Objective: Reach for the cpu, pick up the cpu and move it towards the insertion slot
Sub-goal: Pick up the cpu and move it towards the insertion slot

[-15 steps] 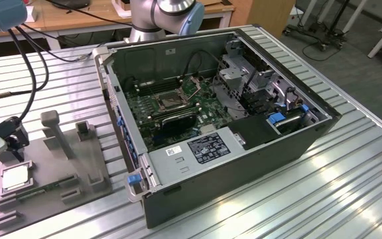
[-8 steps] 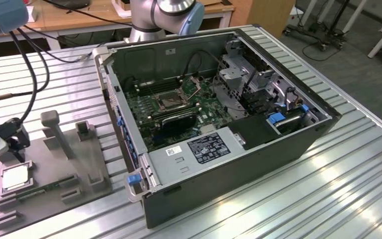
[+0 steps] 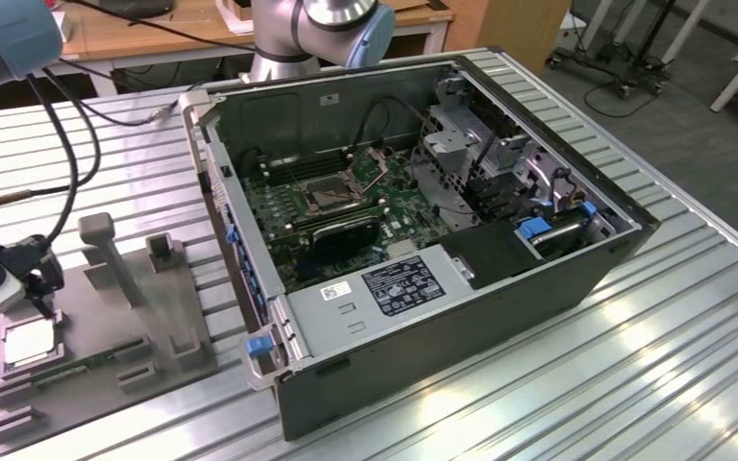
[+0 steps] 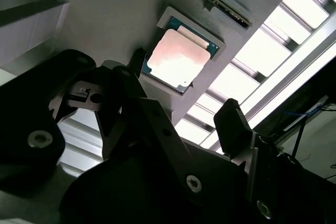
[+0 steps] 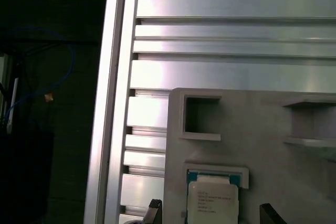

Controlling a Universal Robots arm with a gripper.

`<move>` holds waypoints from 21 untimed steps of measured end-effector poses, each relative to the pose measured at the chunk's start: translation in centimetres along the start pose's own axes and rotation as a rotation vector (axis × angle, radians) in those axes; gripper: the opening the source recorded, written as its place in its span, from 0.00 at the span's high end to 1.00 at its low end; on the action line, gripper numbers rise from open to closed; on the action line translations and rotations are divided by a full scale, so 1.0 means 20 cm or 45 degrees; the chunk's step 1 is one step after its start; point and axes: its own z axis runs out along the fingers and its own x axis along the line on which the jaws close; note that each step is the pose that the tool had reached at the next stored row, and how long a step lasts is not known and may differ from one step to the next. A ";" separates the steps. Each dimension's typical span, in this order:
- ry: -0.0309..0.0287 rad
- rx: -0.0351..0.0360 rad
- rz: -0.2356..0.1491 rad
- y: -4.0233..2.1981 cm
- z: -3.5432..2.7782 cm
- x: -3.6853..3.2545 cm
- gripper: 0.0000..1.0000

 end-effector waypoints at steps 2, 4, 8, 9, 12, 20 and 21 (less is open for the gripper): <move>0.0001 0.0000 0.000 0.000 0.011 -0.004 0.20; -0.0001 0.0000 0.000 -0.001 0.020 -0.007 0.20; -0.0001 0.0004 0.000 -0.002 0.037 -0.010 0.20; 0.0000 0.0006 0.000 -0.002 0.040 -0.011 0.20; 0.0000 0.0010 0.000 -0.002 0.052 -0.011 0.20; 0.0000 0.0012 0.000 -0.005 0.104 -0.011 0.20; 0.0000 0.0013 0.000 -0.005 0.111 -0.011 0.20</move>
